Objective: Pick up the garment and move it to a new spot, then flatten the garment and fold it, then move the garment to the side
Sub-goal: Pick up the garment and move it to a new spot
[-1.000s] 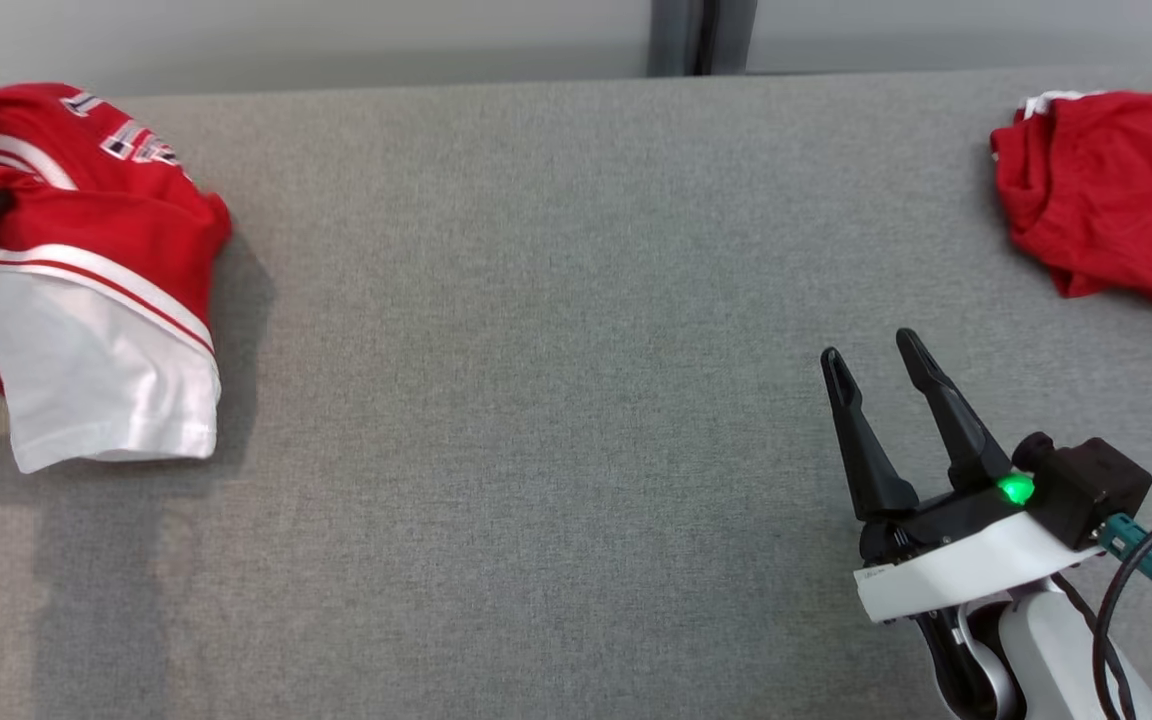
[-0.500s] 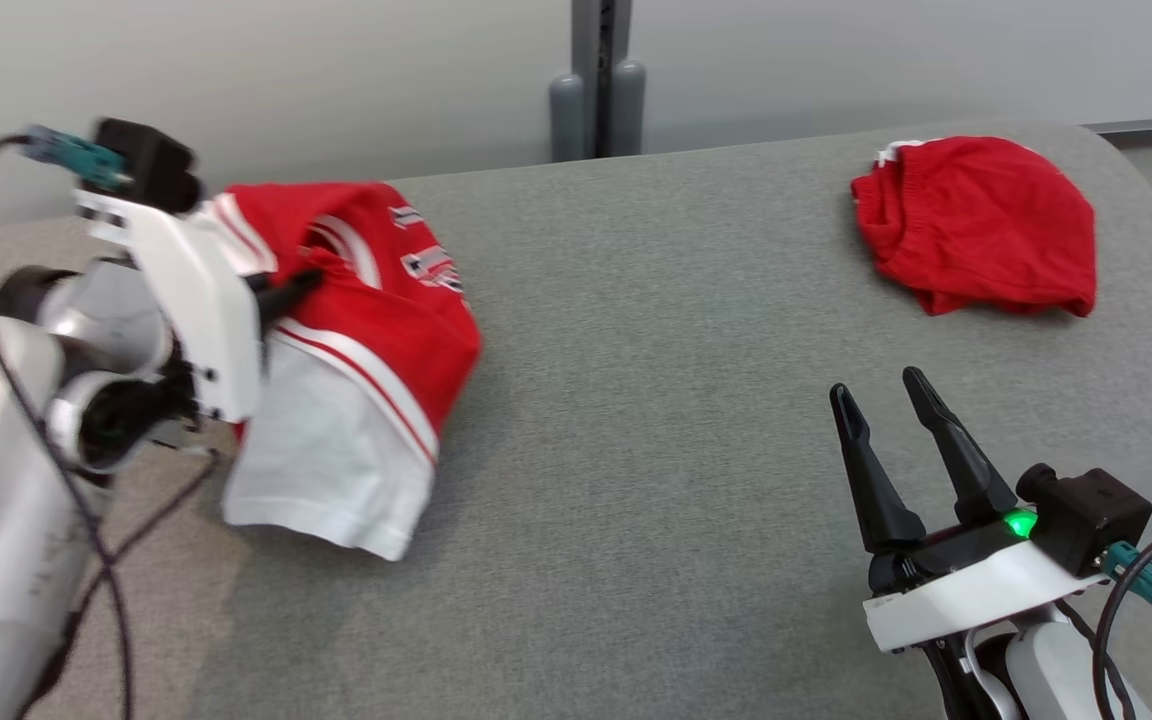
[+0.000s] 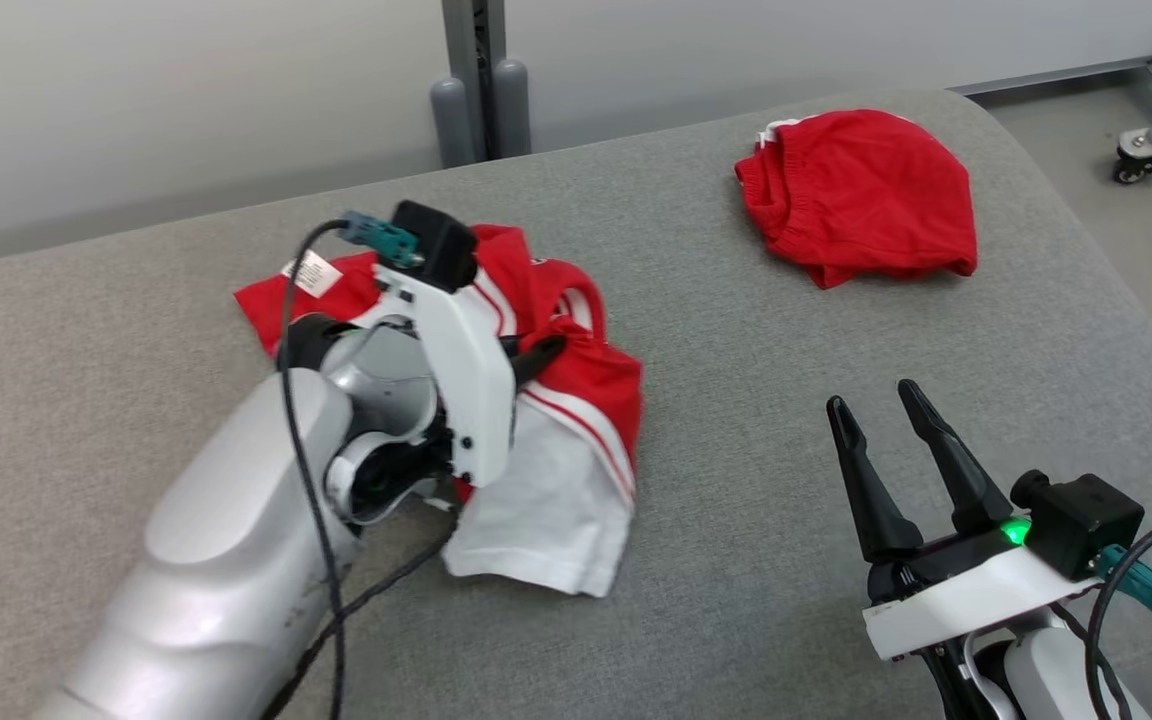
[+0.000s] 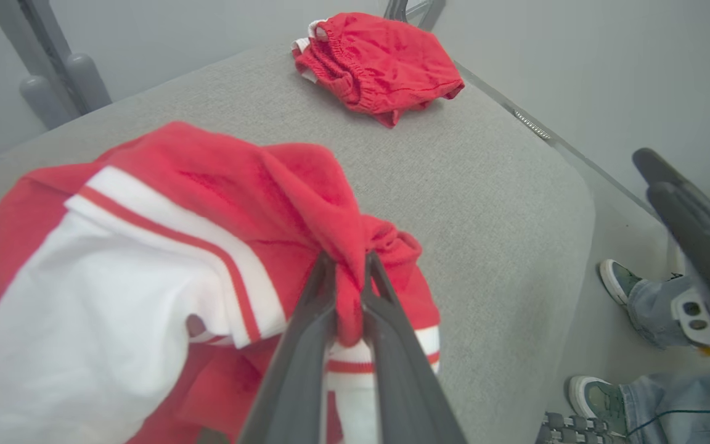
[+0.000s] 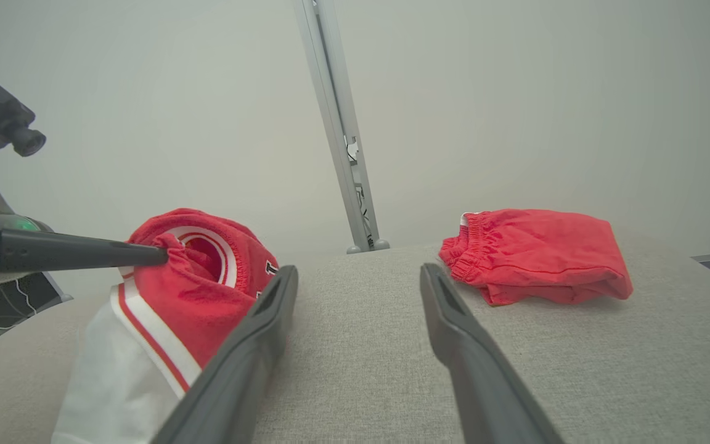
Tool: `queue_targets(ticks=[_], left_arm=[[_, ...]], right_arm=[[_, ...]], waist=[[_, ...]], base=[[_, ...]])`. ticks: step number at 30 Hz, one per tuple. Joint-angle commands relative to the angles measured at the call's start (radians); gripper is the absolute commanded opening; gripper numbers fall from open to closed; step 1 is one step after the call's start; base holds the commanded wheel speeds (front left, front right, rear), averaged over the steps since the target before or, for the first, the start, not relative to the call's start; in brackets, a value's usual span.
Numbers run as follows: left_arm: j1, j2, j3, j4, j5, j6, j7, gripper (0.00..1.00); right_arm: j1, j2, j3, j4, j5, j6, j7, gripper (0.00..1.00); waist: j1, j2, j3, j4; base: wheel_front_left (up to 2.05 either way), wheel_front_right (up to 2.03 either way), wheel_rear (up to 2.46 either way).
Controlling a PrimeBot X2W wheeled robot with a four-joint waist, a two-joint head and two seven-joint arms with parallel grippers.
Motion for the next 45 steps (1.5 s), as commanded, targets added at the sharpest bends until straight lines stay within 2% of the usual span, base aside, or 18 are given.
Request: queue_targets(ticks=[1, 3, 4, 5, 6, 7, 13, 21, 34, 40, 45], left_arm=[[-0.026, -0.017, -0.006, 0.015, 0.013, -0.005, -0.022, 0.00], [-0.030, -0.050, -0.022, 0.045, 0.018, -0.006, -0.046, 0.00], [-0.033, -0.067, -0.030, 0.062, 0.021, -0.006, -0.056, 0.06], [-0.038, -0.080, -0.038, 0.077, 0.026, -0.005, -0.069, 0.35], [-0.045, -0.092, -0.043, 0.089, 0.028, -0.006, -0.084, 0.95], [-0.049, -0.101, -0.047, 0.099, 0.027, -0.006, -0.099, 1.00], [-0.061, -0.118, -0.089, 0.107, 0.028, -0.008, -0.192, 1.00], [-0.019, -0.032, -0.077, 0.054, 0.076, 0.003, -0.341, 1.00], [0.195, 0.122, 0.038, -0.060, 0.130, 0.118, -0.647, 1.00], [0.320, 0.162, 0.111, -0.103, 0.116, 0.174, -0.785, 1.00], [0.404, 0.174, 0.161, -0.140, 0.120, 0.216, -0.841, 1.00]], right_arm=[[0.008, -0.008, -0.001, 0.002, 0.005, 0.000, -0.003, 1.00], [0.006, -0.008, 0.005, 0.004, 0.006, 0.000, -0.003, 1.00], [0.004, -0.010, 0.006, 0.006, 0.006, 0.000, -0.003, 1.00], [0.003, -0.011, 0.008, 0.009, 0.007, 0.000, -0.003, 1.00], [0.001, -0.012, 0.010, 0.010, 0.008, 0.000, -0.003, 1.00], [-0.001, -0.013, 0.010, 0.012, 0.009, 0.000, -0.003, 1.00], [0.017, -0.021, -0.016, 0.015, -0.002, 0.000, -0.003, 1.00], [0.030, -0.030, -0.033, 0.008, -0.011, 0.000, -0.003, 1.00], [0.056, -0.034, -0.068, -0.018, -0.036, 0.000, -0.003, 1.00], [0.081, -0.012, -0.109, -0.048, -0.055, 0.000, -0.003, 1.00], [0.102, 0.004, -0.134, -0.066, -0.070, 0.000, -0.003, 1.00]], waist=[[0.0000, -0.0001, 0.003, -0.013], [0.0000, -0.0001, 0.004, -0.022], [0.0000, -0.0001, 0.005, -0.025], [0.0000, -0.0001, 0.005, -0.027], [0.0000, -0.0001, 0.005, -0.028], [0.0000, -0.0001, 0.005, -0.028], [0.0000, -0.0001, -0.007, 0.021], [0.0000, -0.0001, -0.024, 0.100], [0.0000, -0.0001, -0.052, 0.174], [0.0000, -0.0001, -0.063, 0.181], [0.0000, -0.0001, -0.070, 0.181]], base=[[0.00, 0.00, 0.00], [0.00, 0.00, 0.00], [0.00, 0.00, 0.00], [0.00, 0.00, 0.00], [0.00, 0.00, 0.00], [0.00, 0.00, 0.00], [0.00, 0.00, 0.00], [0.00, 0.00, 0.00], [0.00, 0.00, 0.00], [0.00, 0.00, 0.00], [0.00, 0.00, 0.00]])
